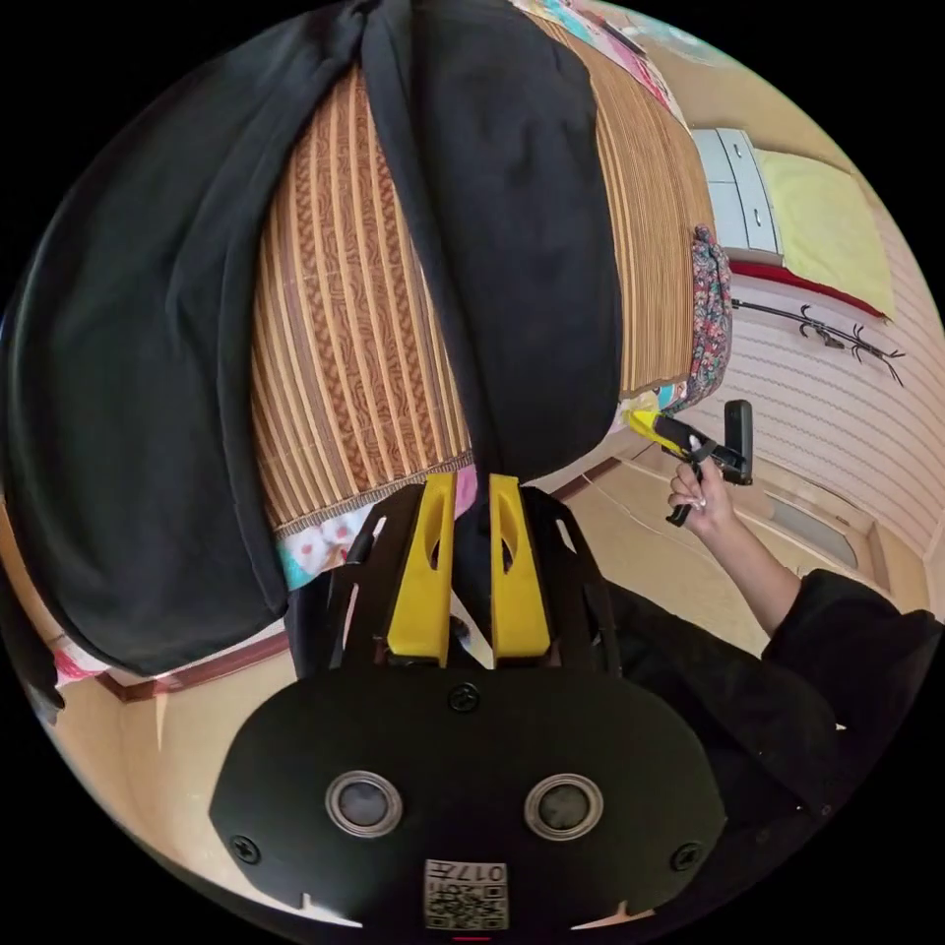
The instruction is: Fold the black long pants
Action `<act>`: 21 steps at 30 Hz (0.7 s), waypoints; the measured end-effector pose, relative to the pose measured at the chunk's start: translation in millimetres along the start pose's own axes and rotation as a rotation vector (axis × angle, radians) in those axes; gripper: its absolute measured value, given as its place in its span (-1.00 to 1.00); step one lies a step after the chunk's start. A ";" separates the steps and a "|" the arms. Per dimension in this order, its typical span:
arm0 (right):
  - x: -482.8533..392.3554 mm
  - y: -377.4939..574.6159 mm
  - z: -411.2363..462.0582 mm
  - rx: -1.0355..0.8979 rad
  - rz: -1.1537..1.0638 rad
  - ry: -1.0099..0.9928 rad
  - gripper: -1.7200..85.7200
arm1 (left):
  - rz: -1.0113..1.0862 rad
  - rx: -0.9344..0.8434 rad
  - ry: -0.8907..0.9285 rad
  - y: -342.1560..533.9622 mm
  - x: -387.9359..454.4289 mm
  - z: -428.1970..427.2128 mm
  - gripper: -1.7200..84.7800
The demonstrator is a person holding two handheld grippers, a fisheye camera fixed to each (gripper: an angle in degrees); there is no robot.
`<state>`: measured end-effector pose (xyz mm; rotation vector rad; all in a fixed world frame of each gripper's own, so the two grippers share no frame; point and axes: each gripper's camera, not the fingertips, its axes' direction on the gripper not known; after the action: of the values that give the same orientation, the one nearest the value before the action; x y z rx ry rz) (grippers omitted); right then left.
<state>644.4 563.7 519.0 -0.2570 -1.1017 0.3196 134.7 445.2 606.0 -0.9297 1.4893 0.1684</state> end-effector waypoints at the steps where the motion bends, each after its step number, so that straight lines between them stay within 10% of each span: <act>1: 2.8 0.3 2.1 -0.006 -0.010 0.003 -0.75 | -0.012 0.019 -0.025 2.1 4.9 -4.0 -0.84; 14: 16.9 22.1 59.0 -0.279 -0.230 0.221 -0.84 | 0.209 0.126 0.031 0.1 122.2 -5.7 -0.86; 21: -50.9 81.9 9.5 -0.109 -0.369 0.140 -0.91 | 0.250 0.055 0.181 -1.7 167.9 -1.8 -0.79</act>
<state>604.5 620.7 451.5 -0.1657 -1.0060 -0.0866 157.7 369.6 457.8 -0.7273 1.7681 0.2280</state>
